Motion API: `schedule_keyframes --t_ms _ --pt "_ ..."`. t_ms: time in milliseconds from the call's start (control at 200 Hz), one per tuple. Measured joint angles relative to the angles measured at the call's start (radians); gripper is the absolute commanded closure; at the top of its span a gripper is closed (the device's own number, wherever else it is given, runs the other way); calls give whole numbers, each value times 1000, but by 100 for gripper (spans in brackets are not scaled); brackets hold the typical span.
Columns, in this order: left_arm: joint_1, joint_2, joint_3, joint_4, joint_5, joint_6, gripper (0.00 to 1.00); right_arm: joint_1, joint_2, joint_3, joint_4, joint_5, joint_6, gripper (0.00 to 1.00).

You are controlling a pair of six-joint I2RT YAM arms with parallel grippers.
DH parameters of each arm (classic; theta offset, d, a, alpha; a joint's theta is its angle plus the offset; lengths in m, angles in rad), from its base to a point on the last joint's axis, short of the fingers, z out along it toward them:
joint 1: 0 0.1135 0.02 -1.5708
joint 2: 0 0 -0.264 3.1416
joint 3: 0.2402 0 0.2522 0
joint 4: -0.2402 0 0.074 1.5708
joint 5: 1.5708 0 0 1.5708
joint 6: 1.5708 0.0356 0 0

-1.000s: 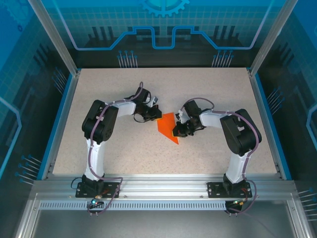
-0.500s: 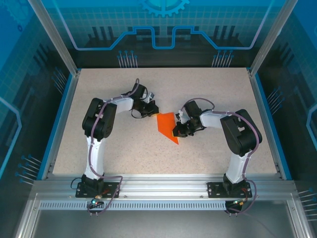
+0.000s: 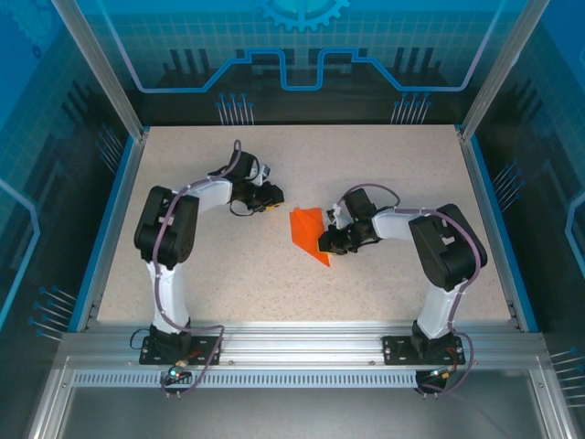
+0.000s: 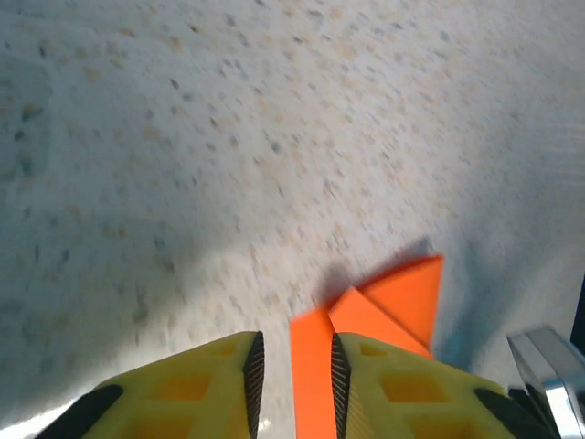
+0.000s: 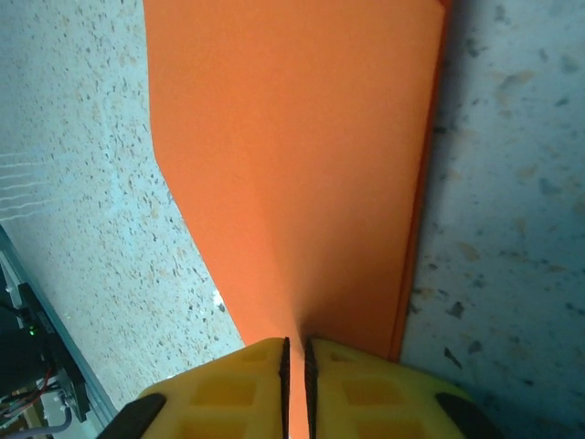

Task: Fold a paper plane with a square sheet of paper (fold left side to right side)
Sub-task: Fourth fold the wing at the center of the table, then turn over the paper at the center of the table.

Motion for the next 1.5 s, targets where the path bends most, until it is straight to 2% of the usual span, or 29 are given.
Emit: schedule_keyframes --t_ms 225,485,720,1080,1501 --pt "-1 -215 -163 49 11 -54 56 -14 -141 -17 20 75 0 59" --pt "-66 -206 -220 106 59 -116 55 -83 -269 -65 110 114 34 44" --pt "-129 -85 -193 145 90 -154 55 -101 -324 -147 167 94 117 40" --pt "-143 3 -121 180 132 -176 56 -135 -490 -156 162 82 153 36" --pt "-163 74 -64 194 159 -182 56 -201 -595 -160 98 82 156 33"
